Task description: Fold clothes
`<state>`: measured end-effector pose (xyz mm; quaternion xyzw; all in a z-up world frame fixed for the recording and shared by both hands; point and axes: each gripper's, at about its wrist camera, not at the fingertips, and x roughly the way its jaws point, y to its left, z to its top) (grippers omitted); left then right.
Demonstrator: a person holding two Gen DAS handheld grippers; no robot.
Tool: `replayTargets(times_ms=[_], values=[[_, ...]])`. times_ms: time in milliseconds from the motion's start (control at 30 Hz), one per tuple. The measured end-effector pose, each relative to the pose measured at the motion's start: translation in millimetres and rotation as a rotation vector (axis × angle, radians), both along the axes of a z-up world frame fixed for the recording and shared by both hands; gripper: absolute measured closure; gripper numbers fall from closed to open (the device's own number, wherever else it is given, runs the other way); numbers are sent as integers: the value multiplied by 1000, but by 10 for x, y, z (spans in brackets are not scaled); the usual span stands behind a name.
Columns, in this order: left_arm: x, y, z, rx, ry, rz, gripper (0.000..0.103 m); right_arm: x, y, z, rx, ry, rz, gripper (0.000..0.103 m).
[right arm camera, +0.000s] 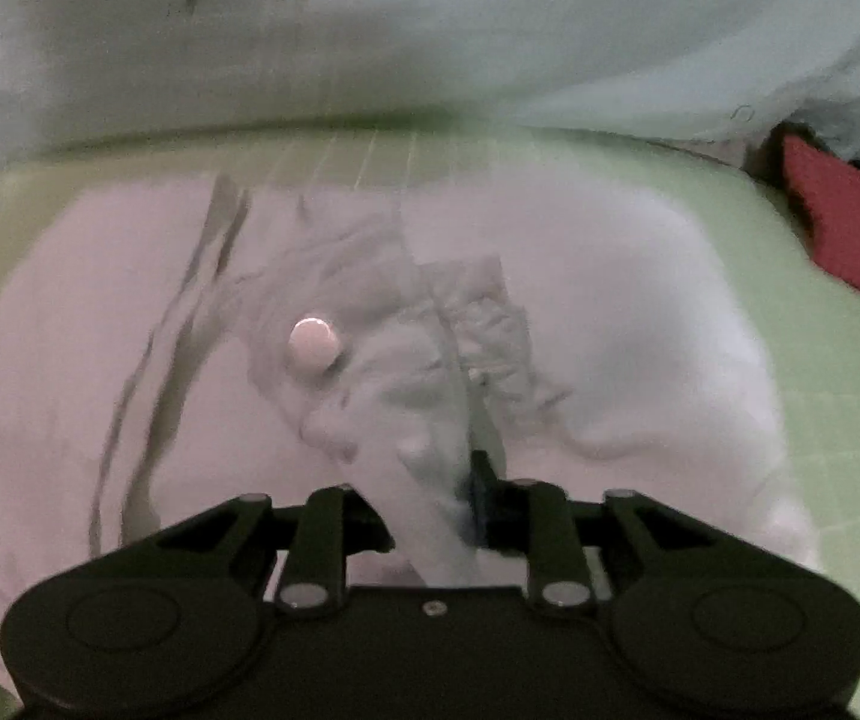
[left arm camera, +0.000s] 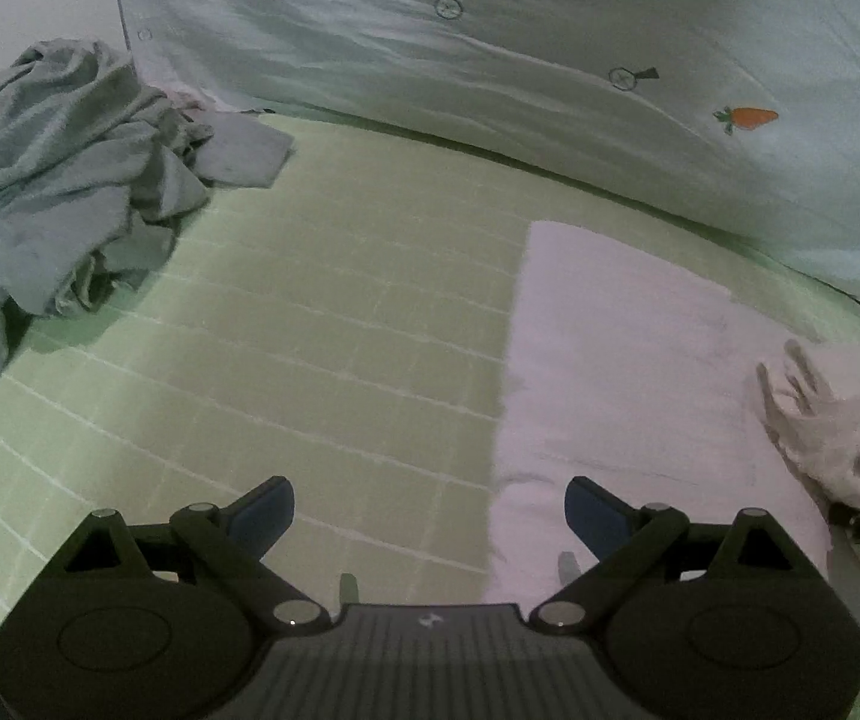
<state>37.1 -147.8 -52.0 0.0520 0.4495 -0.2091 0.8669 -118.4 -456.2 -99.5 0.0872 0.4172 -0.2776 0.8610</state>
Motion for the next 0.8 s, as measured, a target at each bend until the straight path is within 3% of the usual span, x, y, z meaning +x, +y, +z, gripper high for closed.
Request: replayTargets(times_ms=[67, 100, 233, 467, 633, 800], values=[[73, 59, 10, 1, -5, -10, 6, 58, 122, -60, -15, 29, 9, 58], [114, 78, 10, 0, -4, -14, 6, 29, 110, 4, 9, 1, -4, 52], [249, 82, -13, -6, 5, -40, 6, -107, 88, 246, 49, -110, -74, 48], [331, -11, -57, 1, 10, -93, 6, -513, 18, 633, 49, -346, -232, 28], [239, -99, -91, 21, 12, -132, 6, -330, -312, 532, -14, -257, -352, 22], [155, -147, -140, 44, 27, -136, 6, -90, -450, 117, 37, -79, -306, 21]])
